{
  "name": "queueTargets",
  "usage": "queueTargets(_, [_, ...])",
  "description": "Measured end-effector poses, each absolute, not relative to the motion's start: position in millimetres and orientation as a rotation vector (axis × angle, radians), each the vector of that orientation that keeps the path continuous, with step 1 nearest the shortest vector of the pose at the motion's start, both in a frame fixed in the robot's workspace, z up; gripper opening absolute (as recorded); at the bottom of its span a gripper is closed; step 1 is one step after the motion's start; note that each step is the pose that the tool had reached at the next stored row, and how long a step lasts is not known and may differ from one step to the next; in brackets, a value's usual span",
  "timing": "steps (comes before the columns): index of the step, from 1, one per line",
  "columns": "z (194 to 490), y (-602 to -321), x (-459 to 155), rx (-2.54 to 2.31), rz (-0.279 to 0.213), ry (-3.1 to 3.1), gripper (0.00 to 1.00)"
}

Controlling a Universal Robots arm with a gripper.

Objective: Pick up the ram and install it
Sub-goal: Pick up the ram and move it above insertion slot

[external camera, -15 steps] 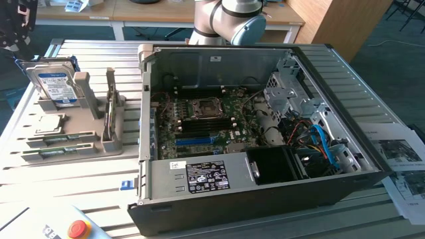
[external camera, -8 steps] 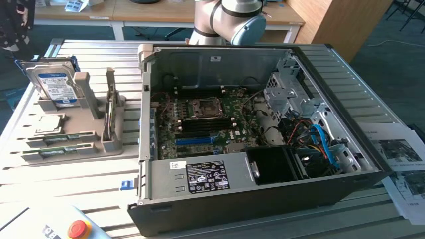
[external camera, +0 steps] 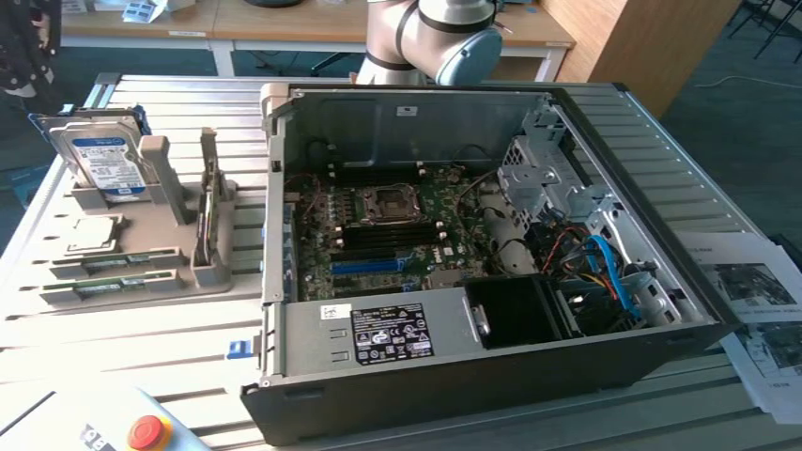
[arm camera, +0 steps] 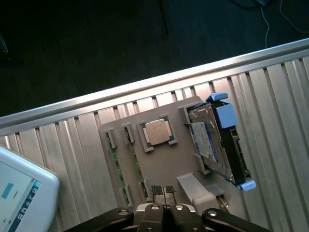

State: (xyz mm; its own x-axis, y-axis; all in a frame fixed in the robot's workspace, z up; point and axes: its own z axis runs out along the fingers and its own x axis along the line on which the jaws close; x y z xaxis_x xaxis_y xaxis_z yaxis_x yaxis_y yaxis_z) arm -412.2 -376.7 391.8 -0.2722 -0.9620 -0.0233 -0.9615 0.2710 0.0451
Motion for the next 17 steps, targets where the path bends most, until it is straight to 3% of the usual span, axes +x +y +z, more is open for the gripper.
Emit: queueTargets(17, [391.8,-376.7,-412.2,2.11,-0.077,-2.308,0.1])
